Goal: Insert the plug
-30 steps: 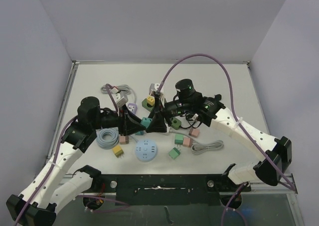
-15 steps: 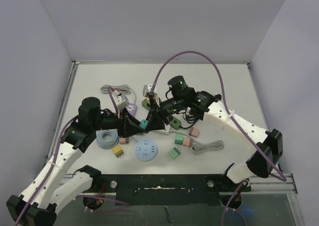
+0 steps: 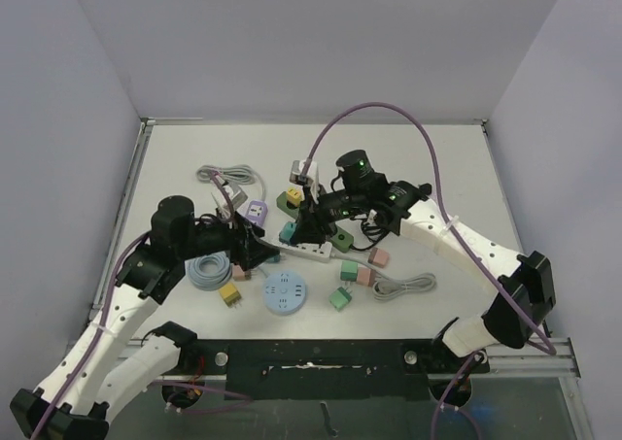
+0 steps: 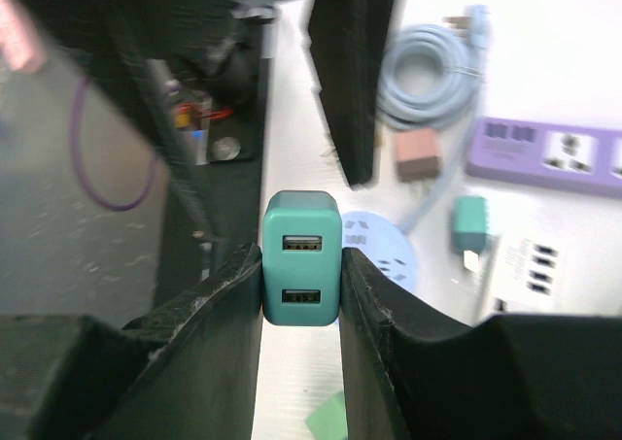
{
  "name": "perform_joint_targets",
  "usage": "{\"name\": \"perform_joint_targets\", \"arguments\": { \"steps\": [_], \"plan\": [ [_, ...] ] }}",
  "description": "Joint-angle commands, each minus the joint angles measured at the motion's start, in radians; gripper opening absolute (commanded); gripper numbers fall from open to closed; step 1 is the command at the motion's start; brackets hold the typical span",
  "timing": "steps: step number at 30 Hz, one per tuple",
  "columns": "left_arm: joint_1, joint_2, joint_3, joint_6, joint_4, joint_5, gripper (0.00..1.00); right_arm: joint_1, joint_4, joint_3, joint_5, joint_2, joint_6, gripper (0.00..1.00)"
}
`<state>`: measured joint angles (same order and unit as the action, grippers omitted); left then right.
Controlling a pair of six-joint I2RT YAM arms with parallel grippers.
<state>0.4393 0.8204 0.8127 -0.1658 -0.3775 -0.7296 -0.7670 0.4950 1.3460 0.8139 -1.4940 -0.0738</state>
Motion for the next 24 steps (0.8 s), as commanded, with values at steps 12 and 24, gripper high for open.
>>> {"name": "perform_joint_targets", "arguments": {
  "steps": [12, 24],
  "plan": [
    [0.003, -0.329, -0.21, -0.321, 0.017, 0.747, 0.67, 0.185, -0.317, -0.176, -0.487, -0.071, 0.131, 0.0],
    [0.004, -0.409, -0.227, -0.325, -0.007, 0.771, 0.67, 0.189, -0.381, -0.039, -0.529, -0.314, 0.123, 0.0]
  ]
}}
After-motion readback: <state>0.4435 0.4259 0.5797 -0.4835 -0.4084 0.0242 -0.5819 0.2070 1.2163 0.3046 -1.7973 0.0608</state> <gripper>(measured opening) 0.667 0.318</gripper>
